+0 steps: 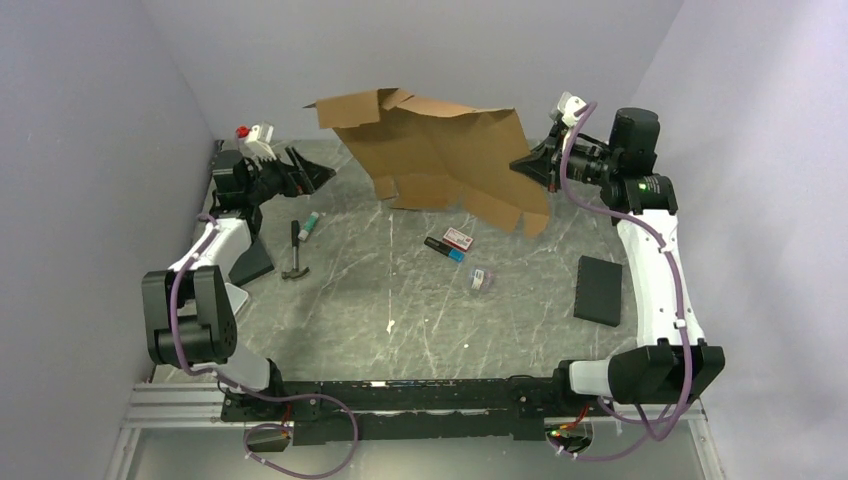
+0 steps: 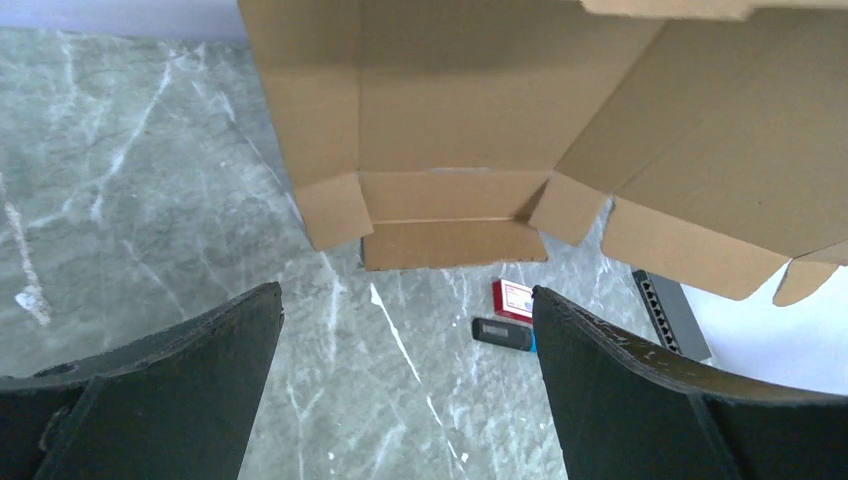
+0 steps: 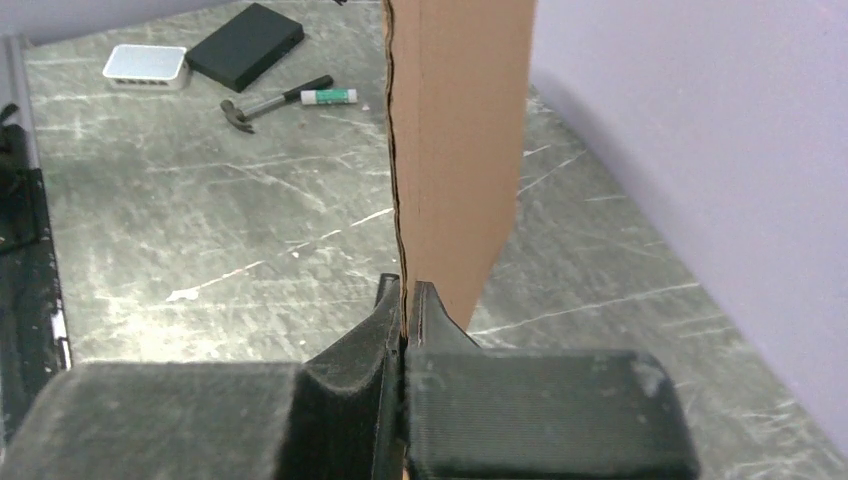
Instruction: Fold the paper box
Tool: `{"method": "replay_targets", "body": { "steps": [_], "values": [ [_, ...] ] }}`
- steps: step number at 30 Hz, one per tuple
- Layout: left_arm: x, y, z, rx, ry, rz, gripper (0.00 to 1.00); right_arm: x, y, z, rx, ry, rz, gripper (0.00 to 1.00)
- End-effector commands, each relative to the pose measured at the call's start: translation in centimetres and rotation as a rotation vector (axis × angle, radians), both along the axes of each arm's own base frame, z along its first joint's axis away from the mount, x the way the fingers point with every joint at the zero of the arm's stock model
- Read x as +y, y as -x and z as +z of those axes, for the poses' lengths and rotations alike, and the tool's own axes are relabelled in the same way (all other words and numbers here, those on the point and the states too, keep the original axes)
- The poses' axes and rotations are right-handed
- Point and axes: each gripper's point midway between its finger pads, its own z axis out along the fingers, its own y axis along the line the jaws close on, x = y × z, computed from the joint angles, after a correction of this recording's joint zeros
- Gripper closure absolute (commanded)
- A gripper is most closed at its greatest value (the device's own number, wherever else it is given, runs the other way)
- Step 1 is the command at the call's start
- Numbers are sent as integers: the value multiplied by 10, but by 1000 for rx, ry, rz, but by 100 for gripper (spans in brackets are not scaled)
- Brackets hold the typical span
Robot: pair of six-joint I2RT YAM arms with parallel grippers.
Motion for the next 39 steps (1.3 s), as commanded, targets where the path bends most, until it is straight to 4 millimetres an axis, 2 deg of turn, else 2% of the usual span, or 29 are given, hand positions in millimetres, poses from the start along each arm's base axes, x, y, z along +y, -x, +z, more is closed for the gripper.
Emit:
{"method": "replay_targets", "body": {
  "steps": [1, 7, 9, 17, 27, 37, 39],
  "values": [
    [8, -2, 22, -120, 47, -37, 1, 1, 12, 38, -186, 44, 39, 100],
    [6, 8, 31, -328, 25, -68, 1, 2, 16, 47, -171, 11, 29, 100],
    [7, 9, 28, -351, 21, -59, 1, 2, 15, 47, -162, 4, 19, 100],
    [10, 9, 27, -323, 9, -50, 2, -6, 21, 61, -170, -8, -16, 100],
    [20, 15, 49, -314, -12, -18, 0, -15, 25, 83, -159, -45, -75, 100],
    [14, 23, 52, -343, -21, -88, 1, -16, 27, 89, -141, -71, -84, 100],
    [15, 23, 52, -346, -19, -91, 3, -17, 29, 91, -141, -73, -83, 100]
  ]
}}
